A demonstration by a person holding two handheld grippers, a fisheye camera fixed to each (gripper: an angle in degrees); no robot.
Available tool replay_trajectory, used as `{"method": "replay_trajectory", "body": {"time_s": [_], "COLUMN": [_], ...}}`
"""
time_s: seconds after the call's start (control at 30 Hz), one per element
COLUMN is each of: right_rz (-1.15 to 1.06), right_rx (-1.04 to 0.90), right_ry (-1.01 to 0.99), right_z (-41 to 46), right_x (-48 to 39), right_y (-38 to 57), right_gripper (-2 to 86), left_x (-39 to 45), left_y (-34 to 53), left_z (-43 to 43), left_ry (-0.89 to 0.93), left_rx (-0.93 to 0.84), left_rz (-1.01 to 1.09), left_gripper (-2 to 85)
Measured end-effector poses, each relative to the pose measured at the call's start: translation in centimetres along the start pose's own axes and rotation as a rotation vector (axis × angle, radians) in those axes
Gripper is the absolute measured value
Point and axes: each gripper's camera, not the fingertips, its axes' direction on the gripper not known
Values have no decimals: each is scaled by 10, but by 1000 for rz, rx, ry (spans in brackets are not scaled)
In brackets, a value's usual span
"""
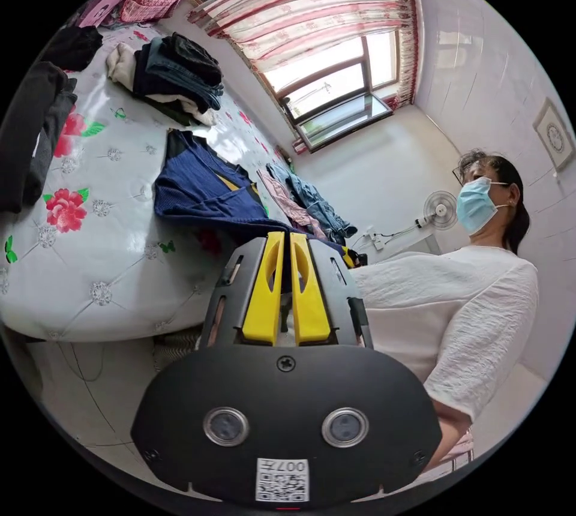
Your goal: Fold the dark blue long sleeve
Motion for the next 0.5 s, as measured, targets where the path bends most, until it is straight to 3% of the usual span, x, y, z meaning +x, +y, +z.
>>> {"method": "replay_trajectory", "body": {"time_s": [0.17,0.3,0.5], "right_rz": [42,34,88], "right_rx": [-80,-94,-54], "right_ry": [46,71,384], "right_z": [19,59,146], "right_x": [17,37,88], "right_y": [-17,-77,-167], "right_gripper": [-3,-1,18], "left_x": [-45,-97,-176], "left_y": [-28,-101,-202], "left_z": [10,41,119], "left_ry": [27,1,-278], "left_rx": [25,57,102], "left_rz": [-106,-203,-386], "left_gripper": [-7,-3,54]}}
